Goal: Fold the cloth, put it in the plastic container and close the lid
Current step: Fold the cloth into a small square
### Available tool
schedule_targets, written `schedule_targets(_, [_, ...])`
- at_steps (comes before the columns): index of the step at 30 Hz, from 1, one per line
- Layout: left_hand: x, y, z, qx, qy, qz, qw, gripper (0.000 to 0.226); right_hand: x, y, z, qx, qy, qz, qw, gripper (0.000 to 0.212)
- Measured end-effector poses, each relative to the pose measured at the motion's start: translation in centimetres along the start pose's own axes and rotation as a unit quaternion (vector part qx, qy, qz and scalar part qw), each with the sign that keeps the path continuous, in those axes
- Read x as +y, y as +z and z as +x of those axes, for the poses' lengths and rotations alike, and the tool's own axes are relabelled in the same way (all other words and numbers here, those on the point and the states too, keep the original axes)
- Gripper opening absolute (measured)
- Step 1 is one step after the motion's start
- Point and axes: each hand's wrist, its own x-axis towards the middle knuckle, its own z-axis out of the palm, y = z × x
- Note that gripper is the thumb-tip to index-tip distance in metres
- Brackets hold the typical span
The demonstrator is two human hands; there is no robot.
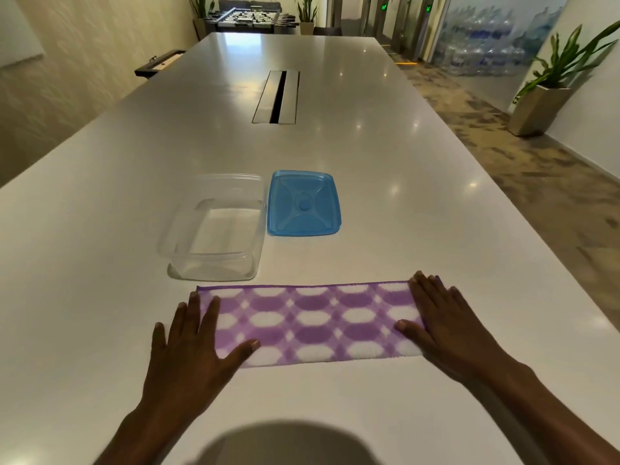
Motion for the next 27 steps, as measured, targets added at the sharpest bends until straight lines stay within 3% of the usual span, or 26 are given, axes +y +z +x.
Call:
schedule_targets(6, [-1.0, -0.7, -0.4, -0.025, -0.022, 0.009, 0.999, 0.109, 0.8, -1.2, -0.7, 0.021, 0.047, 0.039, 0.998, 0.082])
schedule_targets(10, [-0.2, -1.5, -0.9, 0.071, 0.023, -0.006, 0.997, 0.093, 0.8, -3.0, -2.3, 0.155, 0.143, 0.058, 0.976, 0.039])
schedule_targets(13, [0.9, -1.6, -0.7, 0.138, 0.108, -0.066, 0.982, 0.07, 1.2, -3.5, -4.2, 0.098, 0.242, 0.076, 0.962, 0.042])
schedule_targets(17, [2.1, -1.1, -0.5, 0.13, 0.155, -0.182, 0.962, 0.047, 1.1, -3.4, -5.0, 0.055, 0.3, 0.114, 0.945, 0.04])
schedule_targets(22, [2.1, -0.7, 0.3, 0.074, 0.107, -0.357, 0.925, 0.048, 1.3, -3.3, -3.8, 0.035, 0.311, 0.164, 0.935, 0.033])
schedule_targets(27, [1.5, -0.9, 0.9, 0.067, 0.077, -0.44, 0.892, 0.044, 0.7, -4.2, -3.1, 0.068, 0.309, 0.251, 0.915, 0.023])
